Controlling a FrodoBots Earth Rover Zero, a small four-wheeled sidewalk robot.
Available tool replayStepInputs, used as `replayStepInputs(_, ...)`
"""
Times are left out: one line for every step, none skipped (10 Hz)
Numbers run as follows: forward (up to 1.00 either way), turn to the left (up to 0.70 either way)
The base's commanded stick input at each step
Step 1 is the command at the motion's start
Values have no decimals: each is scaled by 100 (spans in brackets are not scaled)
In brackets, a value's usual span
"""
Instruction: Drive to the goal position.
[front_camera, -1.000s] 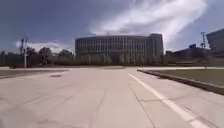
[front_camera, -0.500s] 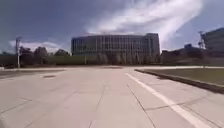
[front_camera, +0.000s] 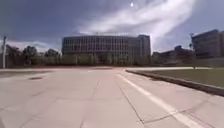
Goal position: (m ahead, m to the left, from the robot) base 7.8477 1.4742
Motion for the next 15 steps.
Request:
replayStepInputs(70,0)
replayStepInputs(70,0)
replayStepInputs(70,0)
replayStepInputs(70,0)
replayStepInputs(70,0)
replayStepInputs(70,6)
replayStepInputs(70,32)
replayStepInputs(70,5)
replayStepInputs(70,0)
replayStepInputs(70,0)
replayStepInputs(70,0)
replayStepInputs(70,0)
replayStepInputs(70,0)
replayStepInputs(70,0)
replayStepInputs(70,0)
